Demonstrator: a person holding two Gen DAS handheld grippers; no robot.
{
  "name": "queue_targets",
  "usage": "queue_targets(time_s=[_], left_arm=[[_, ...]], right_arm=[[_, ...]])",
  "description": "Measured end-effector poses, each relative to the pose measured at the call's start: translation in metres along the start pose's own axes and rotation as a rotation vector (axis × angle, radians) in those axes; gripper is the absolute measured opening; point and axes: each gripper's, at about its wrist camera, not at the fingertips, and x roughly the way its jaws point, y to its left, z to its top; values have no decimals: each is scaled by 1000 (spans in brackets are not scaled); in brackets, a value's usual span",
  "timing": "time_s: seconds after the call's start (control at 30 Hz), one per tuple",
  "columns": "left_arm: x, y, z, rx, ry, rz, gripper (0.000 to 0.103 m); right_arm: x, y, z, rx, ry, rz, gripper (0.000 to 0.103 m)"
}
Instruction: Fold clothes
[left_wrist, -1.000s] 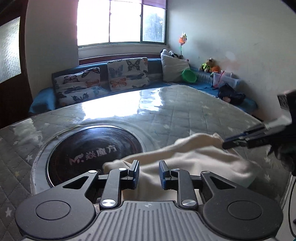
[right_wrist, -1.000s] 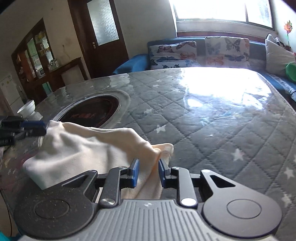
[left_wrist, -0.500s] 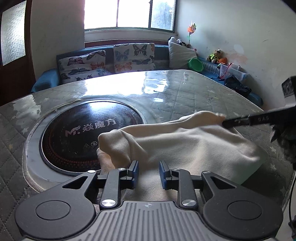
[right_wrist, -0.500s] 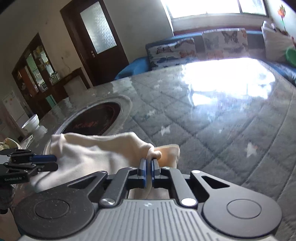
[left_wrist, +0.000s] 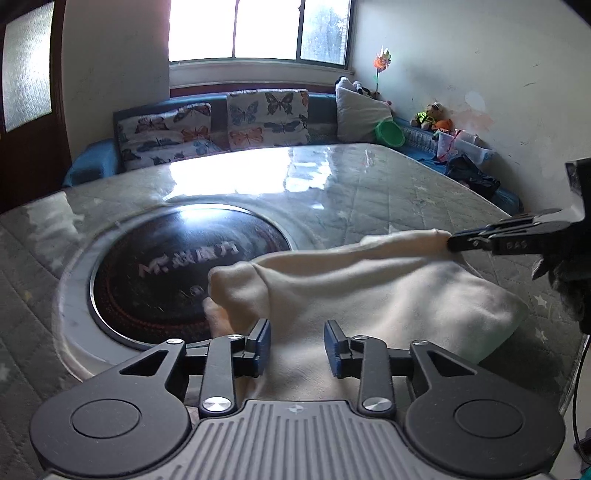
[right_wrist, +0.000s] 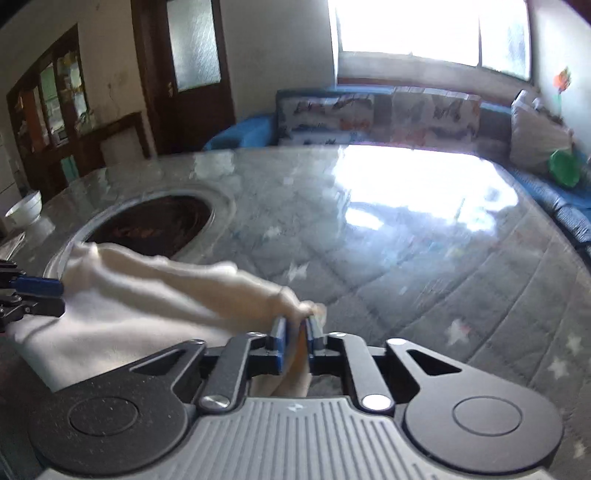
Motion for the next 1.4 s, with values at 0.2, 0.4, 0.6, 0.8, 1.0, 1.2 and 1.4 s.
queue_targets(time_s=[0.2,0.4,0.6,0.8,1.0,1.2,1.4], left_arm=[[7,5,19,-44,-36,-27,33],[33,17,21,-80,-5,18,33],[44,38,9,-148,20,30,36],[34,27,18,-118,-10,19,35],[41,5,37,-90,-26,-35,35],[73,3,44,-112,28,-28,35],[85,13,38,-154,64,-14,35]], right_arm=[[2,9,17,-5,-26,59,16],[32,34,24,-44,-1,124,16],[60,36,20,-27,56,110,16],[52,47,28,-46,25,131,23],[67,63,28,-82,48,148,32],[71,67,32,-93,49,135,39],[61,70,31,-111,39,146,45]])
